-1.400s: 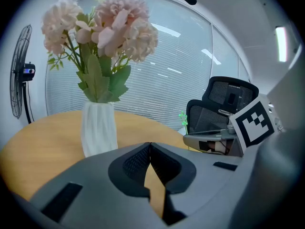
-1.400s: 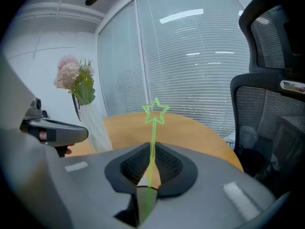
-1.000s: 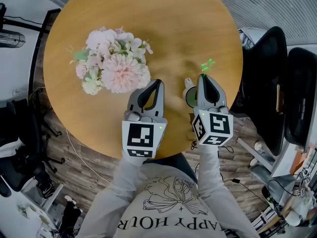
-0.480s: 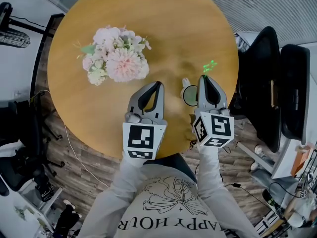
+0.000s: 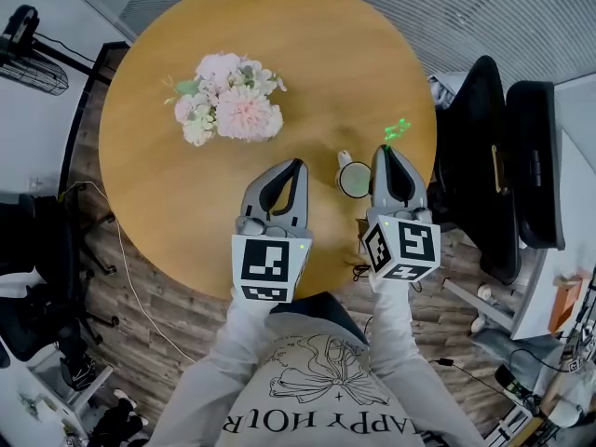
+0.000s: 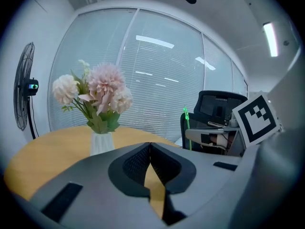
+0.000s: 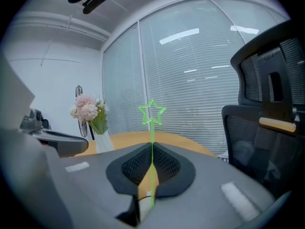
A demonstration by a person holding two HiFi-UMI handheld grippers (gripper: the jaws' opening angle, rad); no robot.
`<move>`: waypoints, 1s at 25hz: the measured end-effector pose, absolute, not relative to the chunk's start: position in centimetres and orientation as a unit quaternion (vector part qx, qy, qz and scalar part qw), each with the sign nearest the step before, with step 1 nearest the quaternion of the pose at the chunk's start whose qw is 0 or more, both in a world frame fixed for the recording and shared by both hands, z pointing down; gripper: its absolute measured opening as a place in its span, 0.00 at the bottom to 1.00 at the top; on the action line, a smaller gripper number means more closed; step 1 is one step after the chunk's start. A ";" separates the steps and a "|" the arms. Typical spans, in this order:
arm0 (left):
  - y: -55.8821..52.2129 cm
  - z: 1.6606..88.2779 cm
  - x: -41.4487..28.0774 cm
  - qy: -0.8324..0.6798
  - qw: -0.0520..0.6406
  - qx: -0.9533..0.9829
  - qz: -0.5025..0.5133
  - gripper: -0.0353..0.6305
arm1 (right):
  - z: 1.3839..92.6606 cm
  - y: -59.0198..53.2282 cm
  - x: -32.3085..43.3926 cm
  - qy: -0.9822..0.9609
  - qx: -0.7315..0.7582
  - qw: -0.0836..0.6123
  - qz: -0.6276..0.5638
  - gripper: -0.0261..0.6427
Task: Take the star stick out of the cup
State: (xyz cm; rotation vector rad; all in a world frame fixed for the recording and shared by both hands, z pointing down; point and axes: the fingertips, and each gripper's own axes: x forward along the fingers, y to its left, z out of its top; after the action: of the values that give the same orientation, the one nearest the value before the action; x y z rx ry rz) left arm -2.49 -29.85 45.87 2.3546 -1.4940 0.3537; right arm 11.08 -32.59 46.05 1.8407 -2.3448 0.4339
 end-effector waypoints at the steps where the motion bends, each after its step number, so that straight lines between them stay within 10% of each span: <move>1: -29.7 45.5 -2.5 -0.525 0.161 0.827 0.122 0.06 | 45.6 -32.4 11.1 -0.777 0.610 0.061 0.141 0.06; 25: -26.9 35.0 -2.9 -0.544 0.083 0.833 0.057 0.06 | 34.7 -29.1 10.8 -0.787 0.613 -0.004 0.066 0.06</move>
State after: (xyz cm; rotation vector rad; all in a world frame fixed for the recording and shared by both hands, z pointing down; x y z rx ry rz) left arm -2.90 -26.93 34.97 2.4889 -1.6232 0.1694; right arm 10.82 -29.12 34.69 1.9315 -2.4792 0.2073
